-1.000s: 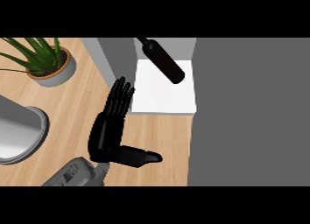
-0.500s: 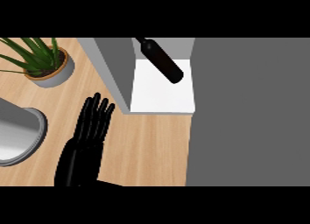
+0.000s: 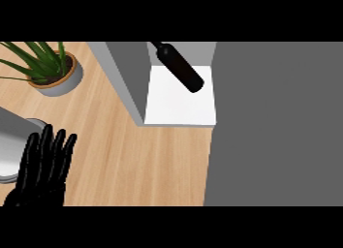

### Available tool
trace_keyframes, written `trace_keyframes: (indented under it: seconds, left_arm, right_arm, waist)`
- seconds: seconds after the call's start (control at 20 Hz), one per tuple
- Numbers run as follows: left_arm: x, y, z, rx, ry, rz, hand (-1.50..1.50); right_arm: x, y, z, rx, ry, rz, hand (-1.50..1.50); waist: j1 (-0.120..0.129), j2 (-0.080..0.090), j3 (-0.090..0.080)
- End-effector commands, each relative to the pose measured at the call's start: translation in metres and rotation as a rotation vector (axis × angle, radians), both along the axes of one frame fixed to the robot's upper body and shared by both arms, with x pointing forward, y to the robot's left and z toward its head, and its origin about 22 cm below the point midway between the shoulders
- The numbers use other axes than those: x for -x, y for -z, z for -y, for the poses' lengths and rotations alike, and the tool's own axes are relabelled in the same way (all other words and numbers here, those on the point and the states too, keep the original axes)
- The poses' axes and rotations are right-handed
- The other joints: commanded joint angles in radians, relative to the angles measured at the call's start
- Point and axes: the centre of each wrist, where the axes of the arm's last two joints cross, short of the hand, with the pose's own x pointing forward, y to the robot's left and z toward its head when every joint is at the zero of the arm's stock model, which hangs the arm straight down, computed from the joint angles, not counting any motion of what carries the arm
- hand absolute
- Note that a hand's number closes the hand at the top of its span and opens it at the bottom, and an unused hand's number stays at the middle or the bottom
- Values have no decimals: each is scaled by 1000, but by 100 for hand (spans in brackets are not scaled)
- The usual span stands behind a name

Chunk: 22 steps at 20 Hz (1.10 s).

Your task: Pick up the wine, place it into the cabinet and close the cabinet

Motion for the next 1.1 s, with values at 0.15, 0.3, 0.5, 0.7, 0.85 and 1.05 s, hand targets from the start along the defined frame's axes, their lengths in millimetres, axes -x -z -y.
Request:
trace_keyframes:
  seconds: [0.15,0.3,0.5,0.7,0.85,1.05]
  left_arm:
    - [26,-2,-48,0,-38,20,-150]
    - [43,3,-68,2,-73,14,-150]
    - [50,-1,-91,-10,-70,17,-150]
    - [58,-19,-107,-21,-69,31,-150]
    - [64,-16,-121,-21,-62,13,-150]
    - [62,-32,-117,-13,-43,40,-150]
  right_arm:
    - [26,-18,-26,-87,-152,-45,150]
    - [36,-21,-43,-85,-142,-51,150]
    - [29,-32,-75,-78,-151,-5,150]
    - [24,-26,-112,-51,-153,31,150]
    - [23,-32,-135,-36,-151,84,150]
    - [1,-42,-167,6,-111,107,150]
  waist:
    - [3,0,-1]
    - [5,-3,-2]
    - [15,-6,-3]
    - [12,-5,-1]
    - [17,-5,-2]
    - [19,0,-1]
